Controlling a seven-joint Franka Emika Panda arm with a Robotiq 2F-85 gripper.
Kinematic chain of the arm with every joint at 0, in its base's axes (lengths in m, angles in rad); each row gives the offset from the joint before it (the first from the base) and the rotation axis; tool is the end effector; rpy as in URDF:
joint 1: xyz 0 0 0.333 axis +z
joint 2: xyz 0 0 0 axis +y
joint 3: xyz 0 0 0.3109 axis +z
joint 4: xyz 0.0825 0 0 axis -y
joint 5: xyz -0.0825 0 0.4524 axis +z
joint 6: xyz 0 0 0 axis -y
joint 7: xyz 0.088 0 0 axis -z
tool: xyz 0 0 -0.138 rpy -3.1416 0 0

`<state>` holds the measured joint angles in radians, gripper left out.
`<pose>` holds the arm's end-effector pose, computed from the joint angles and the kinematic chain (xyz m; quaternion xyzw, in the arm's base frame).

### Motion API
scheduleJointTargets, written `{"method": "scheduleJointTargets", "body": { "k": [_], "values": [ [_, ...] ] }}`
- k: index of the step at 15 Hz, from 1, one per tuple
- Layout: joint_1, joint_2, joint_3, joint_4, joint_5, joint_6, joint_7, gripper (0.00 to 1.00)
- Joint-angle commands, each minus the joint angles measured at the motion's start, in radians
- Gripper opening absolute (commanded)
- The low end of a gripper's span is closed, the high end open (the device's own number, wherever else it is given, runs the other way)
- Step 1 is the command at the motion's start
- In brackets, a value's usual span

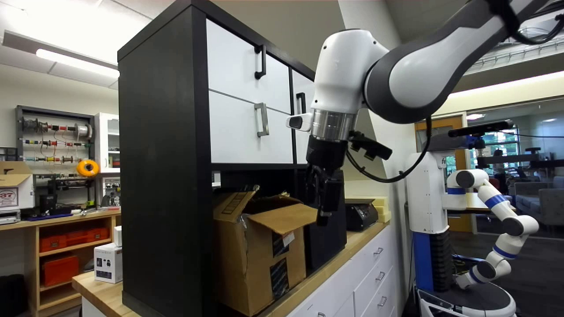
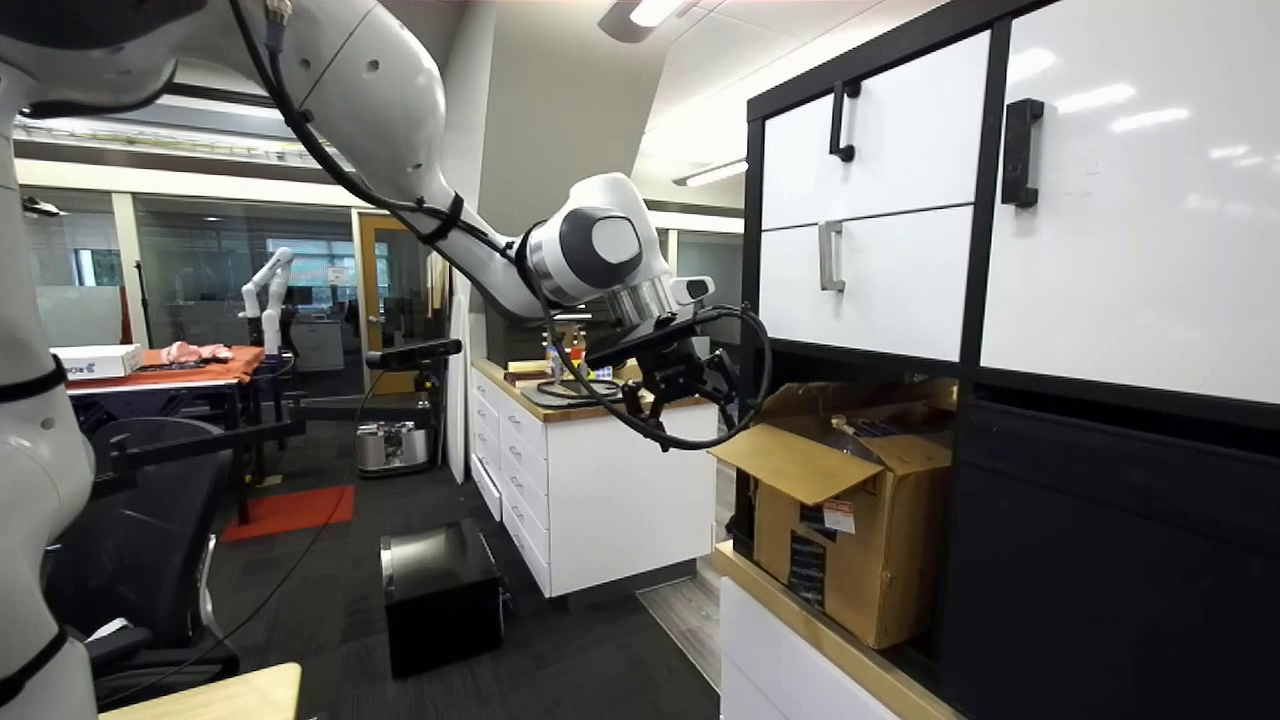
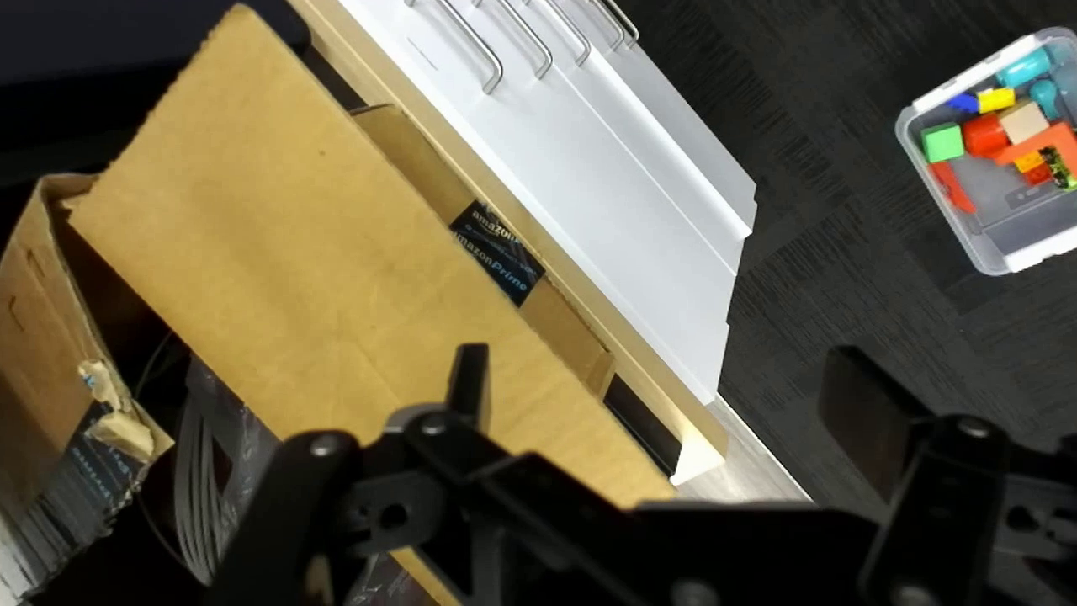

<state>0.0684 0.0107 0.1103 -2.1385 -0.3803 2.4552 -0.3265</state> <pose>0.6271 0.1059 0.3609 0.9083 0.3647 0.1390 0.1508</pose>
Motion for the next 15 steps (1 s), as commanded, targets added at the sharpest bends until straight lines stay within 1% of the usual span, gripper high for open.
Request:
{"method": "scheduleJointTargets", "body": {
  "k": [1,6,10,13,15],
  "values": [
    [0.0,0.047,-0.019,0.049,-0.089,0.056,-0.037,1.0],
    [-0.003,0.097,-0.04,0.127,-0.177,0.11,-0.046,1.0],
    [-0.006,0.162,-0.053,0.19,-0.224,0.19,-0.08,1.0],
    [-0.011,0.233,-0.062,0.236,-0.236,0.259,-0.129,1.0],
    [-0.014,0.276,-0.066,0.266,-0.228,0.286,-0.16,1.0]
  ]
}}
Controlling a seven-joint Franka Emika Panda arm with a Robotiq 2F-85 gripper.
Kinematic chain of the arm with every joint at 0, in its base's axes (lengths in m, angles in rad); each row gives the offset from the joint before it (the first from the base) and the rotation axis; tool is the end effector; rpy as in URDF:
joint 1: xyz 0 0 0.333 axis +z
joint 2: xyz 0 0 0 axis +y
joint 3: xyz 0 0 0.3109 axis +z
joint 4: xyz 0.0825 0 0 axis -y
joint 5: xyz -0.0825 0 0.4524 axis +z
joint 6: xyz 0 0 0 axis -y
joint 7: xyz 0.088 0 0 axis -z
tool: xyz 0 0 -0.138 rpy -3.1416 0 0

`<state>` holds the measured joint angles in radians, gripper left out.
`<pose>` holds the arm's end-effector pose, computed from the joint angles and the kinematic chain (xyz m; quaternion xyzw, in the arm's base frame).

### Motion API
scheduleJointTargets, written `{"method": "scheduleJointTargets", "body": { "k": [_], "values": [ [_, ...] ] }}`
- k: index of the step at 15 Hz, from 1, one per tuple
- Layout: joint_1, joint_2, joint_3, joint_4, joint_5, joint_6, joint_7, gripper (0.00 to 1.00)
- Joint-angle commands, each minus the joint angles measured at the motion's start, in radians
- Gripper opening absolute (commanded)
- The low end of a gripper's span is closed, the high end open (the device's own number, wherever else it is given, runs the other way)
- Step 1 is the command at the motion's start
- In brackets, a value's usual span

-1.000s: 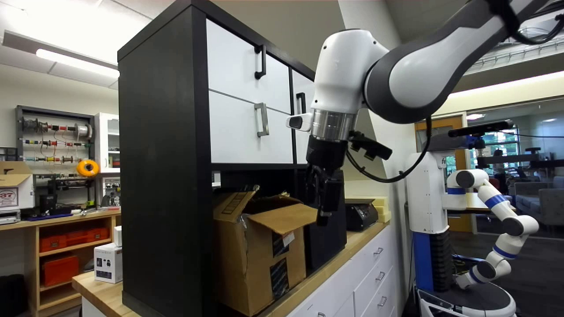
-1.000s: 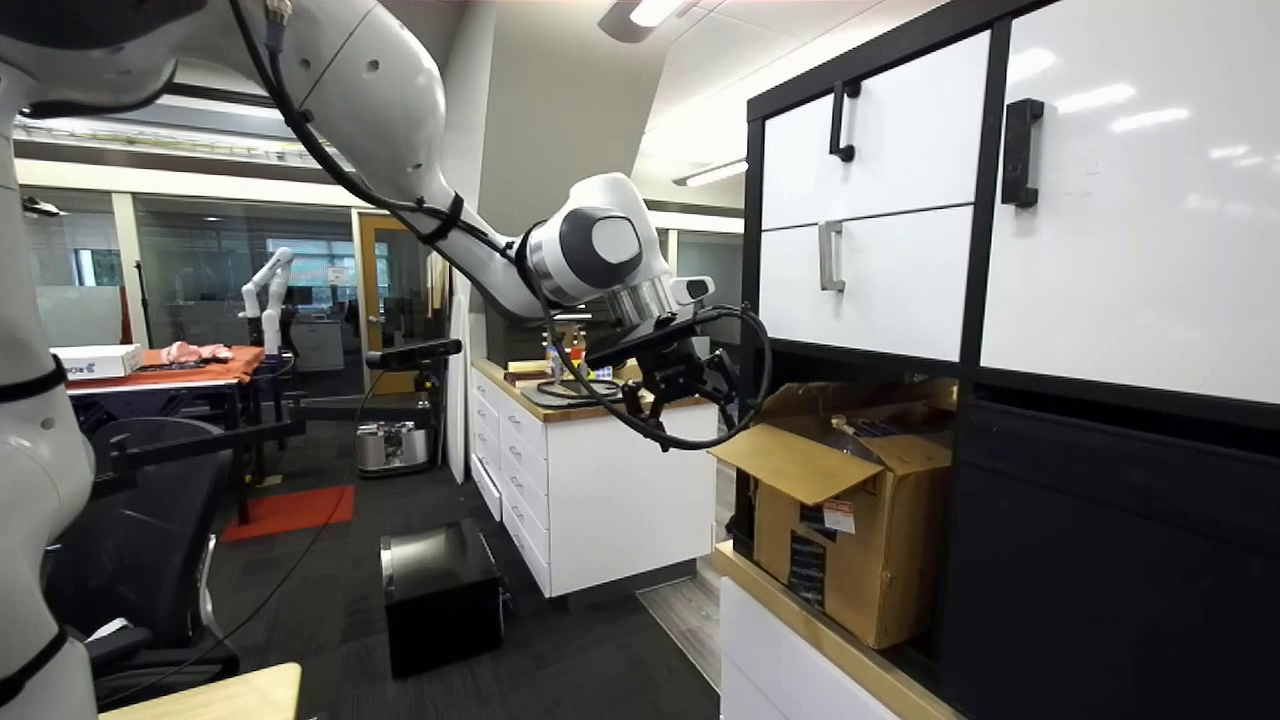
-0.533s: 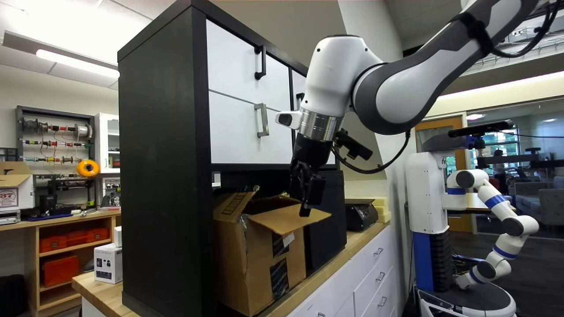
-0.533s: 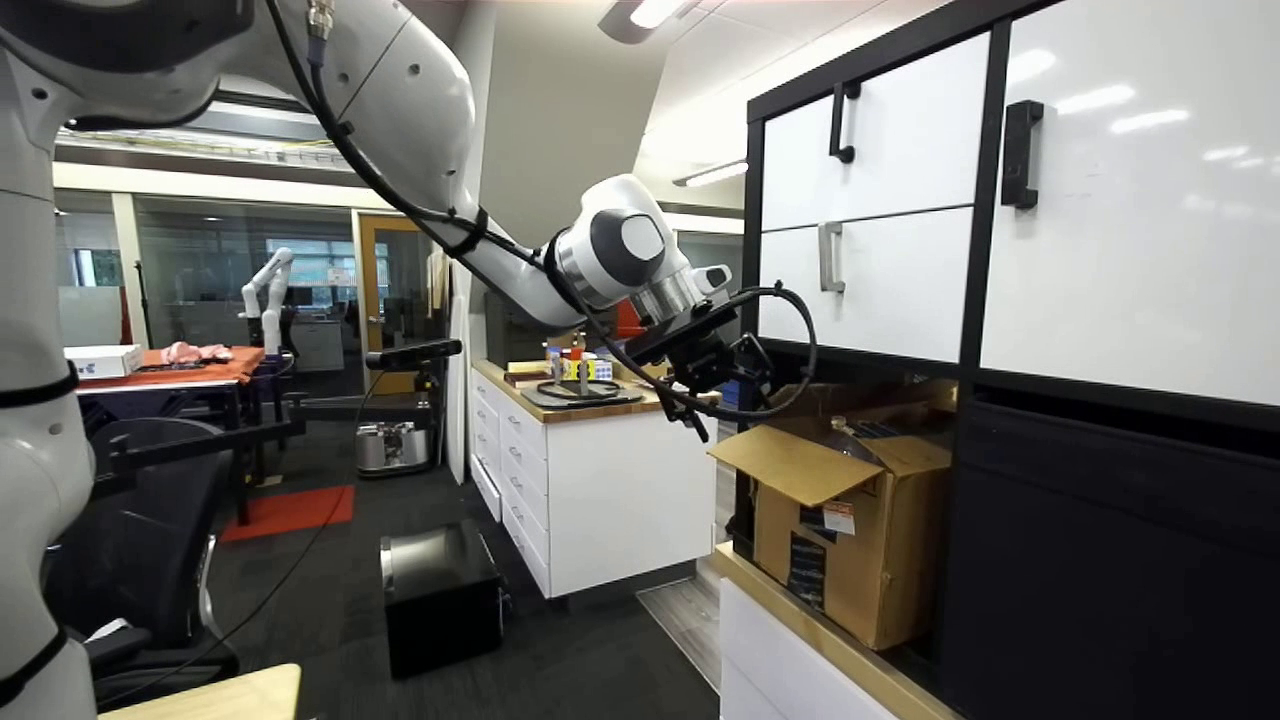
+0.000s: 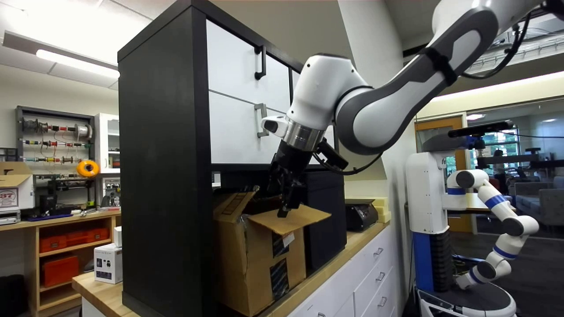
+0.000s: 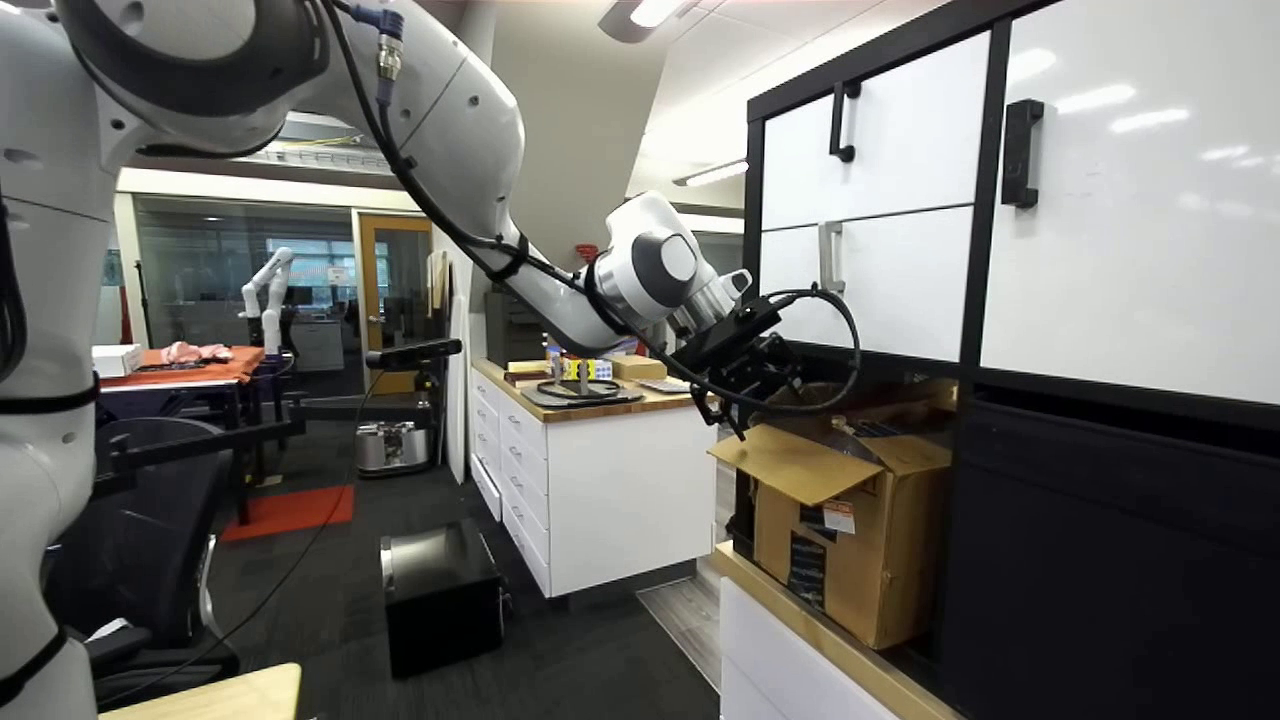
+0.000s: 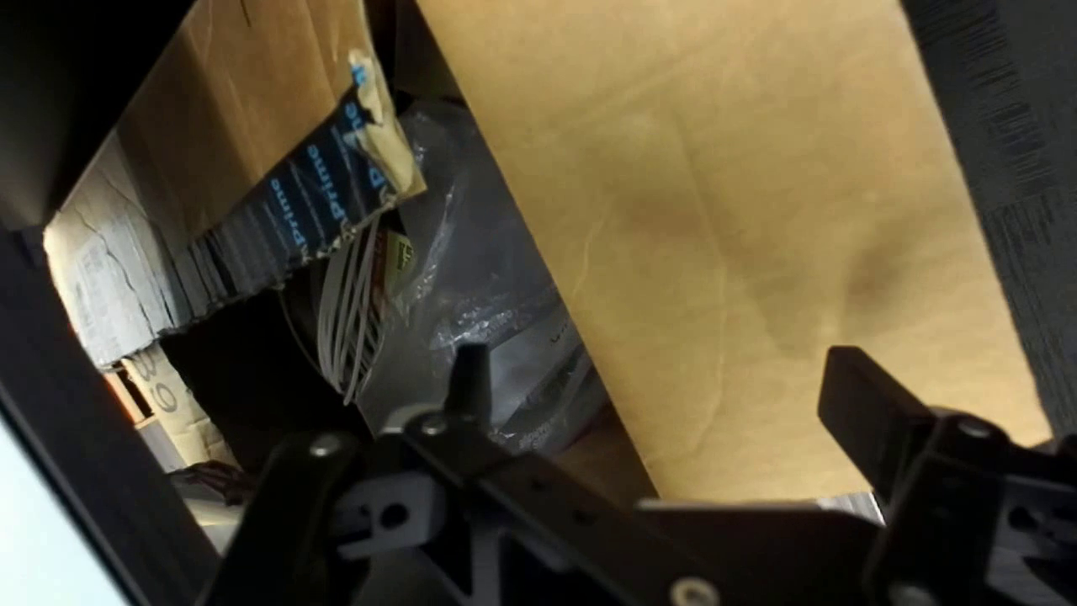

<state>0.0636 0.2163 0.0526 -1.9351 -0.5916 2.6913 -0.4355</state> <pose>0.7095 0.0923 0.3642 0.8291 0.4603 0.2233 0.2256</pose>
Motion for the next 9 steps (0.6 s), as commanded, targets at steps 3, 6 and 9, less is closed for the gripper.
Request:
{"method": "scheduleJointTargets", "body": {
  "k": [3,6,9],
  "values": [
    [-0.017,0.127,-0.007,0.106,0.003,0.075,-0.094,1.0],
    [-0.022,0.163,-0.003,0.132,0.009,0.087,-0.124,1.0],
    [-0.027,0.176,-0.001,0.137,0.012,0.106,-0.142,0.75]
  ]
}}
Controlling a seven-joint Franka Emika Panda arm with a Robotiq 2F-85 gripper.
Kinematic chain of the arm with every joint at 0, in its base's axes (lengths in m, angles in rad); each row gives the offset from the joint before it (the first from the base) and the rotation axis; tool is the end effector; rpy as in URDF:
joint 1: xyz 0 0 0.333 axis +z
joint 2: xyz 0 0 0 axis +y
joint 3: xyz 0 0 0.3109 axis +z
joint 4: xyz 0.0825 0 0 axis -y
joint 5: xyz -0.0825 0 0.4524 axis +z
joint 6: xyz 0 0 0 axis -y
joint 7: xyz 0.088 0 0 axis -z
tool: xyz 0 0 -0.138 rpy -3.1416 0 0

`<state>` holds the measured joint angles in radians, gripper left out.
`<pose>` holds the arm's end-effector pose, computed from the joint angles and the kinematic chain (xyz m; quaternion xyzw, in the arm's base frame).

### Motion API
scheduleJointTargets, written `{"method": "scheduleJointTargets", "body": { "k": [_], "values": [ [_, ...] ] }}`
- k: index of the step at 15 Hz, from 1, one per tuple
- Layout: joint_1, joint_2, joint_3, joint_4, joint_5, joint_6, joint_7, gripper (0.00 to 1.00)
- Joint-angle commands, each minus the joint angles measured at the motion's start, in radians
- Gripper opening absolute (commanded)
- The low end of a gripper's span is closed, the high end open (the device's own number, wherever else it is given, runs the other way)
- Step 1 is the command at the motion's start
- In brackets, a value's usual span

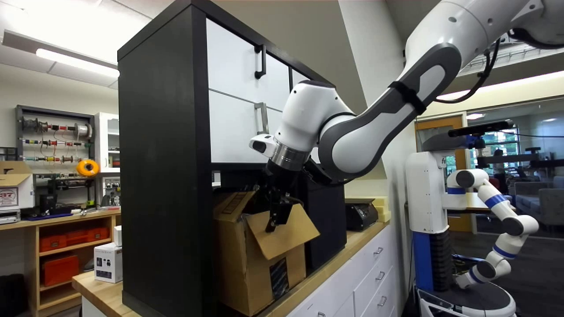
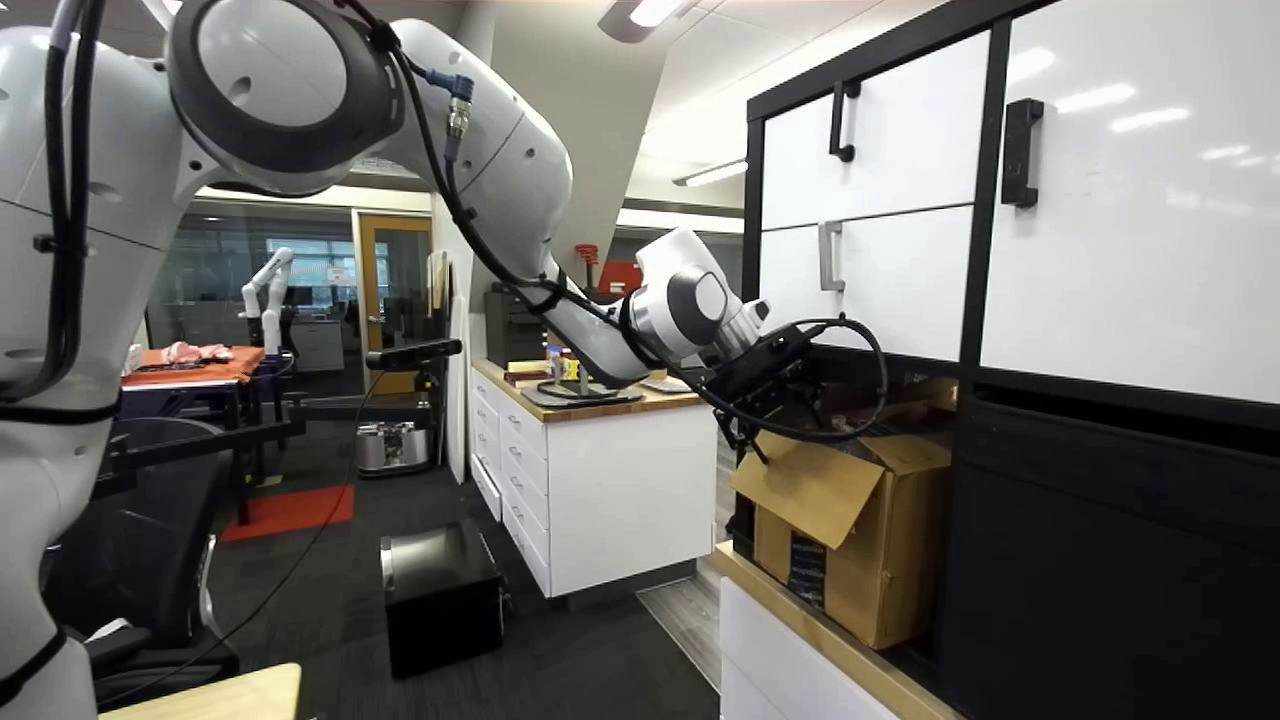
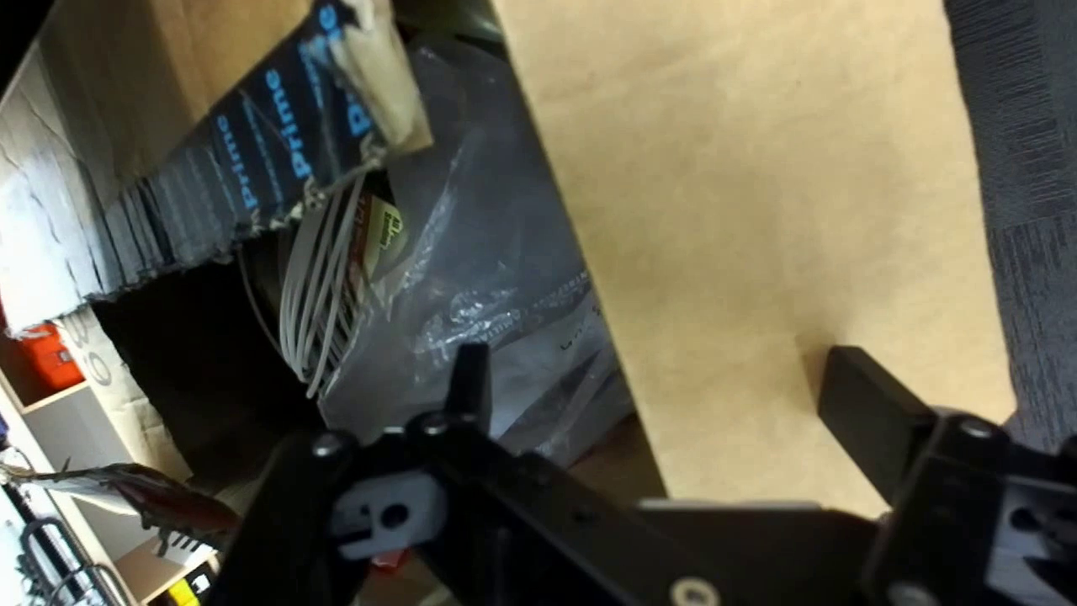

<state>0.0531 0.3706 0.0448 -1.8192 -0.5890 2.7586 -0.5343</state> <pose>0.7464 0.0879 0.3251 0.8049 0.4993 0.2265 0.2271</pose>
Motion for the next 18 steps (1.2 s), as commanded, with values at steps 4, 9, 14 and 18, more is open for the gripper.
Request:
{"method": "scheduleJointTargets", "body": {
  "k": [4,9,14,18],
  "values": [
    [-0.023,0.0,0.007,-0.004,0.016,0.063,-0.045,0.53],
    [-0.027,-0.022,0.002,-0.029,0.025,0.069,-0.035,0.21],
    [-0.035,-0.043,0.004,-0.063,0.037,0.079,-0.034,0.05],
    [-0.041,-0.09,0.005,-0.126,0.056,0.095,-0.037,0.06]
  ]
}}
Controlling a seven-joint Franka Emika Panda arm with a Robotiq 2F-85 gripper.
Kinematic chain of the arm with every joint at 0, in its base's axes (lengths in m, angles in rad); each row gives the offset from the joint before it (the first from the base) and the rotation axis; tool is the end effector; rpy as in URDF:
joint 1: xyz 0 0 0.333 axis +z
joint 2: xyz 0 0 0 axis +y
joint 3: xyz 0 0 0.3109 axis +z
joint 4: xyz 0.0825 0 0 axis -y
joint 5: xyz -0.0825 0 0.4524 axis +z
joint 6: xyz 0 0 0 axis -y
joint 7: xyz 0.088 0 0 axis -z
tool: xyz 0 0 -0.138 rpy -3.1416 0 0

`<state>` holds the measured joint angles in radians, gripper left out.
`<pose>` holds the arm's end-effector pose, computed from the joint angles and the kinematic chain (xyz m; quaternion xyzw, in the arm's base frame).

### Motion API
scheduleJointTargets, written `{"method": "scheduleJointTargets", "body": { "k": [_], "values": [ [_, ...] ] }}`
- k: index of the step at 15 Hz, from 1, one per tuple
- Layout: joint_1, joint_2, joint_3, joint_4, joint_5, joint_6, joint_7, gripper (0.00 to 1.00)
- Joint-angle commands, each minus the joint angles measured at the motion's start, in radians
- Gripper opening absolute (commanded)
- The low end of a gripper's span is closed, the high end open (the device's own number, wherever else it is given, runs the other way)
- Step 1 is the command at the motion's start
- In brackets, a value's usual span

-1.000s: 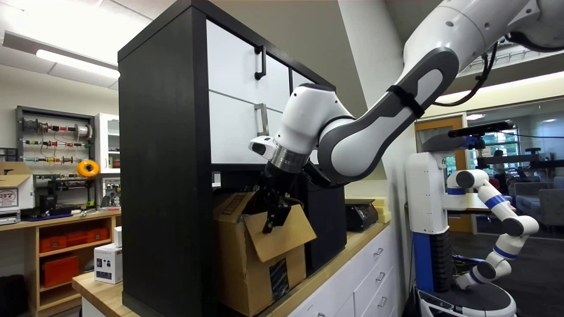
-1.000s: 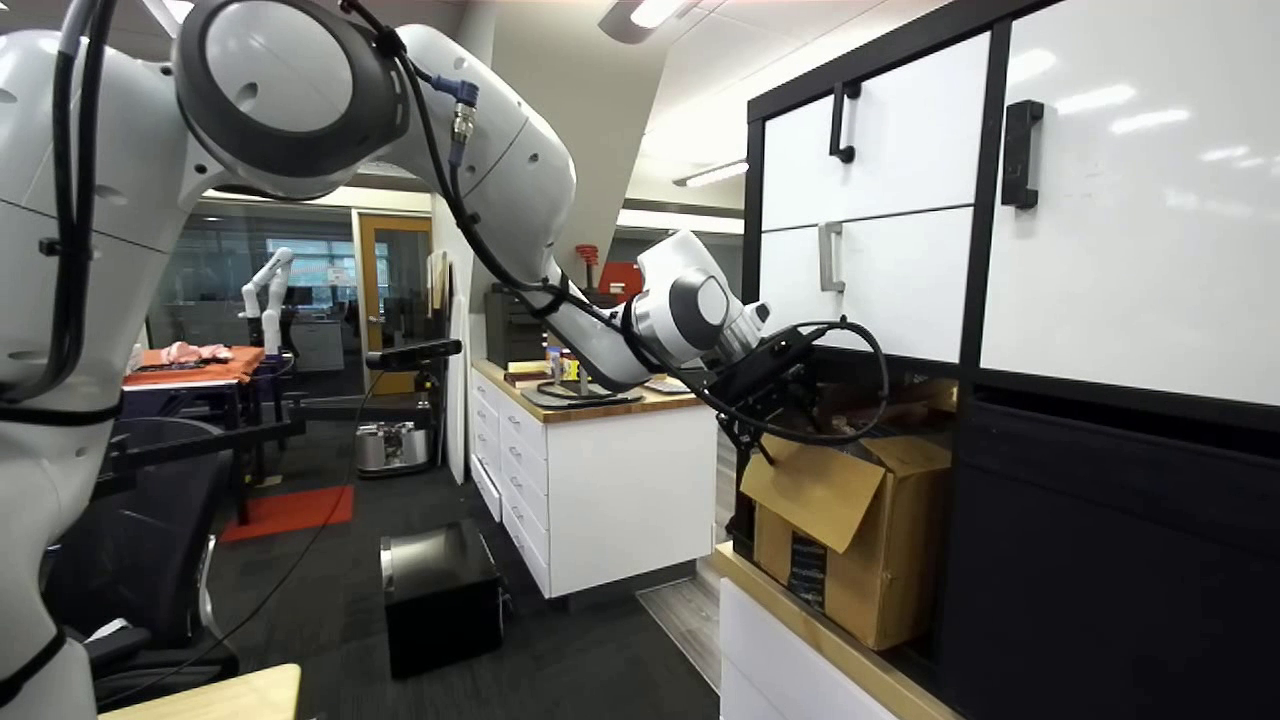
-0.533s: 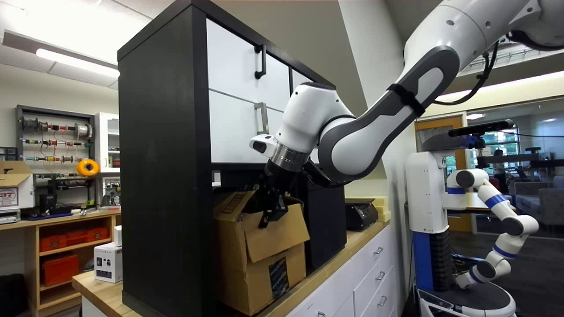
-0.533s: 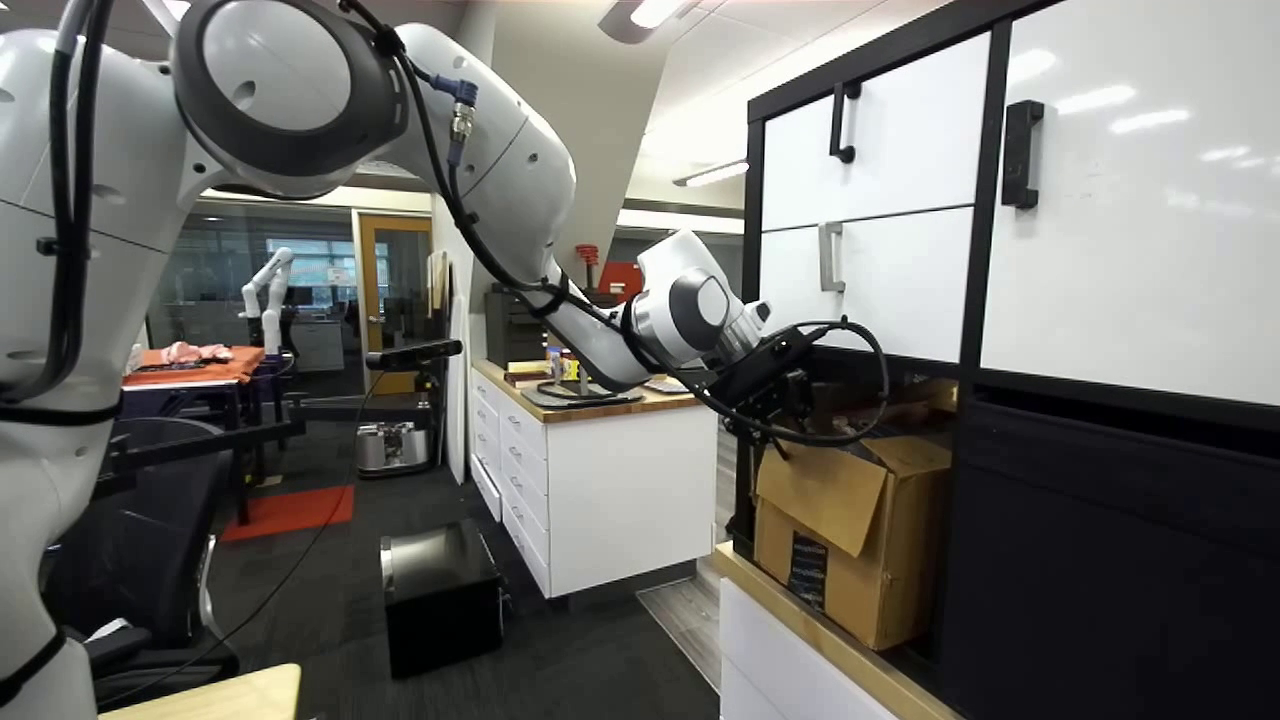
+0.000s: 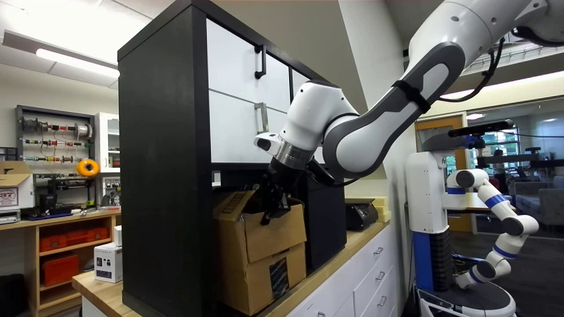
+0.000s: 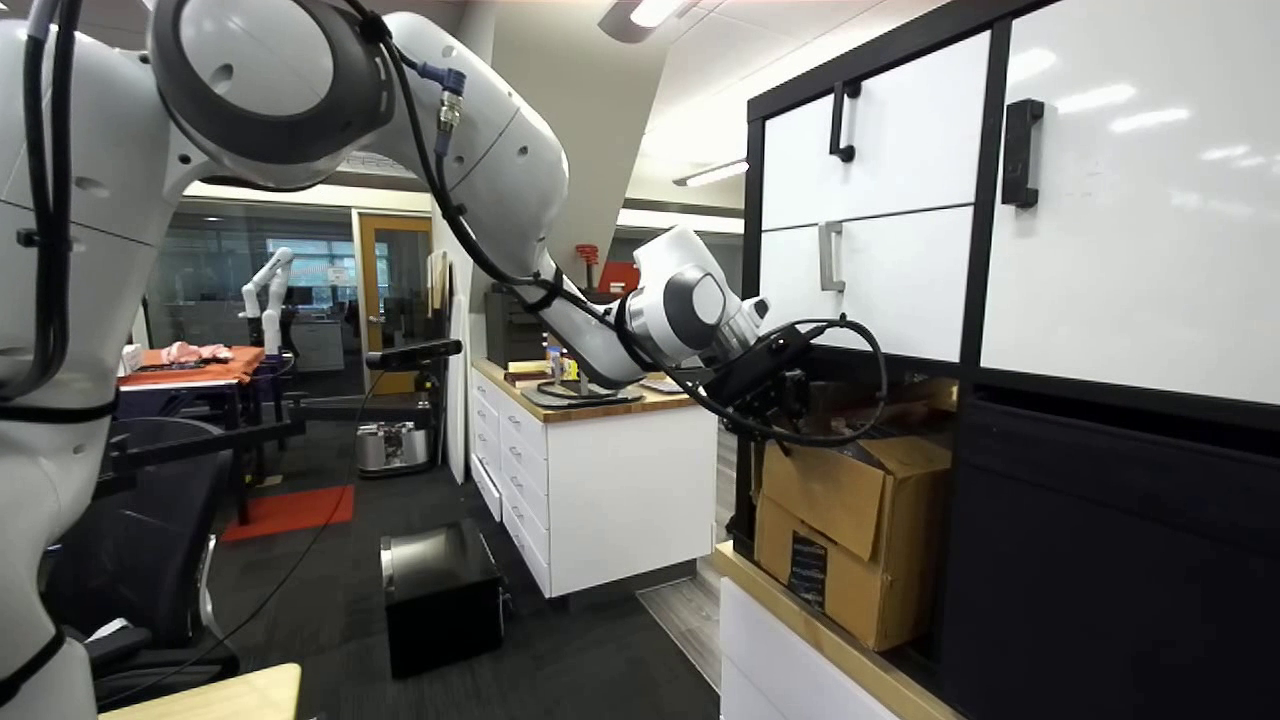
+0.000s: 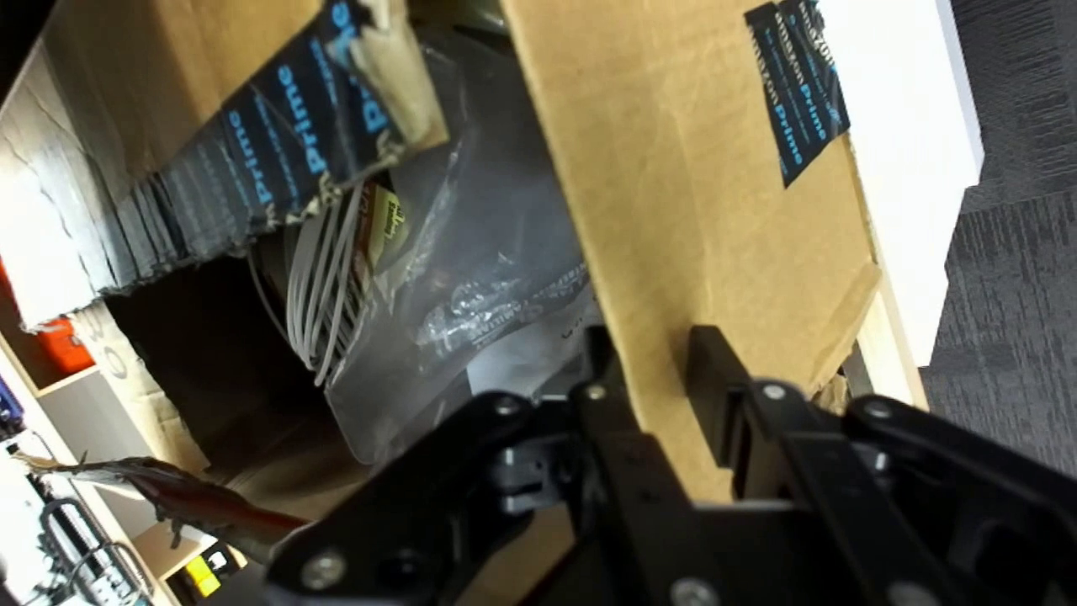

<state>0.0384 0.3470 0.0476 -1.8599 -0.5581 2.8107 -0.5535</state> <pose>0.7393 0.0821 0.3272 0.8041 0.4964 0.2436 0.2183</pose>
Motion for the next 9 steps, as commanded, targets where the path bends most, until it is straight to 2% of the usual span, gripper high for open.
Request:
{"method": "scheduleJointTargets", "body": {
  "k": [1,9],
  "values": [
    [-0.028,-0.083,0.0,-0.108,0.026,0.049,-0.014,0.06],
    [-0.045,-0.235,-0.01,-0.316,0.037,0.145,-0.005,0.06]
  ]
}}
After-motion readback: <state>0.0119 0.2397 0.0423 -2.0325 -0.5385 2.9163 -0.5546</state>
